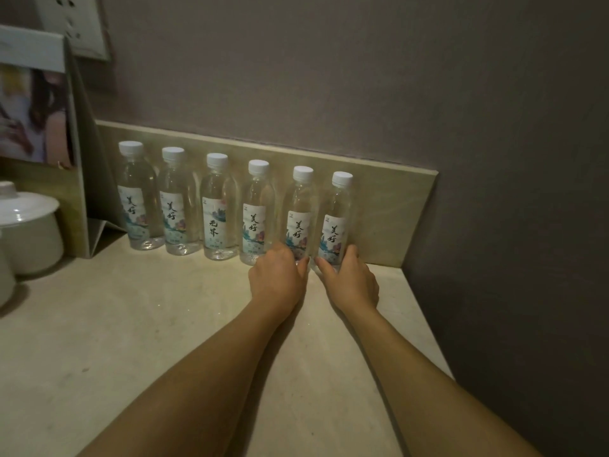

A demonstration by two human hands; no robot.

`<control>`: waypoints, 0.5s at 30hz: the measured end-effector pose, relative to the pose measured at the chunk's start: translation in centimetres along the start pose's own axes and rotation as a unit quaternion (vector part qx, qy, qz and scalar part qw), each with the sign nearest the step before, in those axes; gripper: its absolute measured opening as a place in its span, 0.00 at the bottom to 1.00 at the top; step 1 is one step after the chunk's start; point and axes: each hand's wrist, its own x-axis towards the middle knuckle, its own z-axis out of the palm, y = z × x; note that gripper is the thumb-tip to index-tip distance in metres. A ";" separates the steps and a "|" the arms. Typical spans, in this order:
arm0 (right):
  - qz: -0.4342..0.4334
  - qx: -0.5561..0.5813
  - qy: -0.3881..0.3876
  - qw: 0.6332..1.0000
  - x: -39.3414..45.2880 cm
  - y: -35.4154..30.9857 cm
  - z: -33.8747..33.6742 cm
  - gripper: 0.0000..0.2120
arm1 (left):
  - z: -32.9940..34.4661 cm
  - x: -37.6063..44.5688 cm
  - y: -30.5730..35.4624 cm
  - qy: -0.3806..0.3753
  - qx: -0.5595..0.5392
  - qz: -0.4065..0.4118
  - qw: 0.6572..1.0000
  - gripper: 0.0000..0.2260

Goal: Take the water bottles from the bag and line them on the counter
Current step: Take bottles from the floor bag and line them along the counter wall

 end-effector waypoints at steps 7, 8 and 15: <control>0.000 0.001 0.000 1.000 0.0 0.0 0.0 0.22 | -0.3 0.0 -0.1 -0.010 -0.031 -0.002 0.999 0.20; -0.001 0.001 0.000 1.000 -0.1 0.0 -0.1 0.22 | -0.4 0.0 -0.2 -0.012 -0.035 -0.002 0.999 0.20; -0.002 0.002 -0.001 1.000 -0.1 -0.1 -0.1 0.23 | -0.4 0.0 -0.5 0.003 -0.089 -0.018 0.996 0.20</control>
